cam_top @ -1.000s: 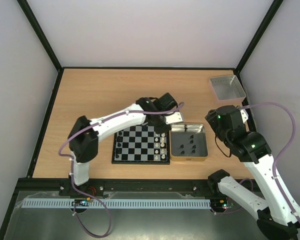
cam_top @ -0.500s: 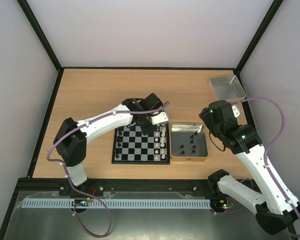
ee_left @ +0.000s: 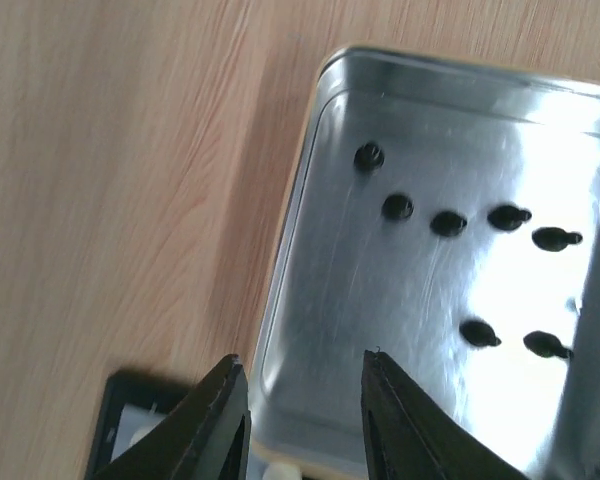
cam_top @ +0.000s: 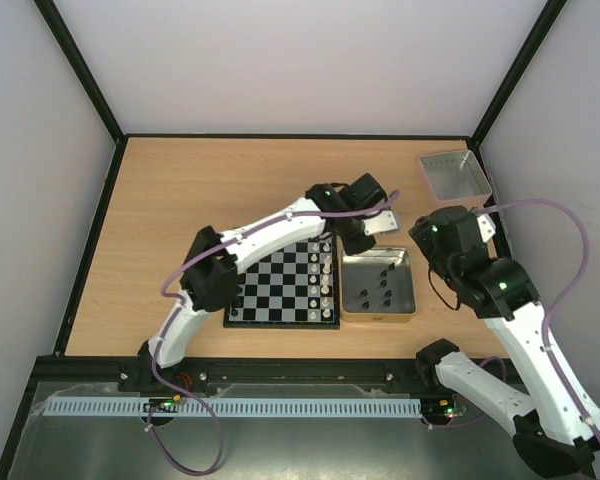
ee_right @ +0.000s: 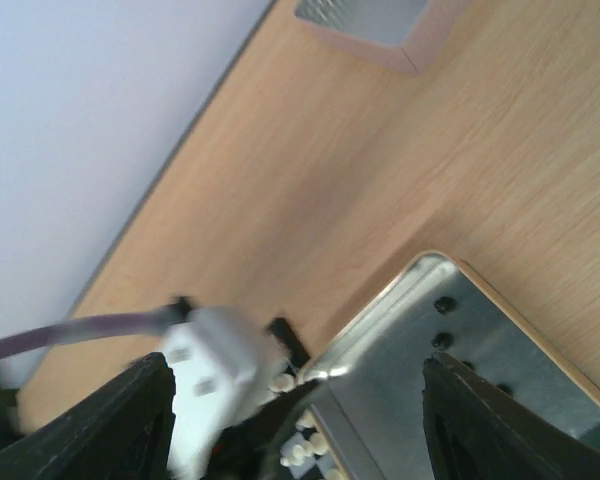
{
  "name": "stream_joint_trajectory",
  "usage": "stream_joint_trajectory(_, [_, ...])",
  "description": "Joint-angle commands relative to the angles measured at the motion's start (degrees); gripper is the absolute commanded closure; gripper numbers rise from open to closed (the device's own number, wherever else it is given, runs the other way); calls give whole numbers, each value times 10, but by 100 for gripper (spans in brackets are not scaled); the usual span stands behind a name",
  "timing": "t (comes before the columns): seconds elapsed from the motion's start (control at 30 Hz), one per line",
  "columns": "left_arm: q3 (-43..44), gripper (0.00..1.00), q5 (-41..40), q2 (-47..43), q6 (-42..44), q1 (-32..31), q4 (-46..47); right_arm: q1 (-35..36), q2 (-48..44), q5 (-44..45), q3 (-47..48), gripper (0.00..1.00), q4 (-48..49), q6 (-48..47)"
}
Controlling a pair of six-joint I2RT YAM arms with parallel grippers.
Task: Set up the chess pieces on the board
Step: Pick up the chess piece from the storage box.
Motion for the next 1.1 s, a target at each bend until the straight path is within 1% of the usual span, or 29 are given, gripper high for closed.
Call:
stream_joint_trajectory(0.0, [80, 68, 11, 78, -5, -14, -25, -2, -34, 51, 56, 34, -34, 16])
stream_joint_trajectory(0.13, [109, 69, 15, 124, -5, -26, -6, -2, -37, 54, 81, 34, -69, 17])
stream_joint_trajectory(0.37, [126, 69, 23, 169, -13, -43, 23, -2, -66, 56, 81, 34, -106, 25])
stream_joint_trajectory(0.67, [136, 66, 46, 176, -30, -47, 29, -2, -74, 54, 77, 33, -119, 16])
stream_joint_trajectory(1.07, [145, 68, 52, 191, -26, -54, 22, -2, -75, 51, 71, 33, -120, 11])
